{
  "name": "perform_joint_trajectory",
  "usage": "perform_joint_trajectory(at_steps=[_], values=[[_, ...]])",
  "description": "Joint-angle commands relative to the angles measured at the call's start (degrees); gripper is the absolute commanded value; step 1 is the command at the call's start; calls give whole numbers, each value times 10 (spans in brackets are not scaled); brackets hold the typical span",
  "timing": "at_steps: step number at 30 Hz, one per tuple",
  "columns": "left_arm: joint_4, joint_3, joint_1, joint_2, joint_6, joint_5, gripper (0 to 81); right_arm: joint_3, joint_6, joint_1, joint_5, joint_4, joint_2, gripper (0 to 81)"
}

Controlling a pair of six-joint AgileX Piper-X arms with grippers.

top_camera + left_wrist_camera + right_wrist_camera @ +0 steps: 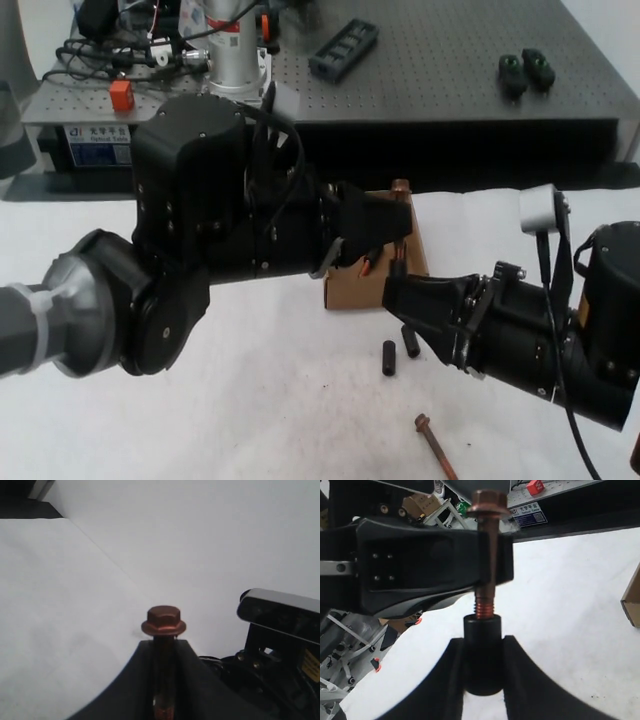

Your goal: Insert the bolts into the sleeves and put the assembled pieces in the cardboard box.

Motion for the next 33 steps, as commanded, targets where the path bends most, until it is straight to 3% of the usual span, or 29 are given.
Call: perform_joint_trajectory(at_steps=[1,3,5,9,13,20,27,29,33], values=[[-2,-2,-1,-4,-13,11,230,-6,-10,1,10,-15,1,20],[-2,-2,-1,-4,-13,9,411,-6,-12,-12,35,-15,1,20],[10,-2,-1,-4,-12,-1,473,-12,-38,-34,67,-12,4,20],[83,-2,-1,-4,31,-22,412,-79,-104,-89,93,67,56,20],[190,-2,-1,-4,114,-61,410,-205,-174,-118,98,165,177,20],[331,-2,-16,0,222,-126,410,-492,-229,-104,142,383,418,20],[382,-2,-34,0,272,-166,410,-670,-255,-85,186,550,570,1],[396,-2,-43,0,284,-170,410,-684,-255,-84,186,566,582,59],[424,-2,-51,0,300,-193,410,-688,-255,-84,178,569,568,324]])
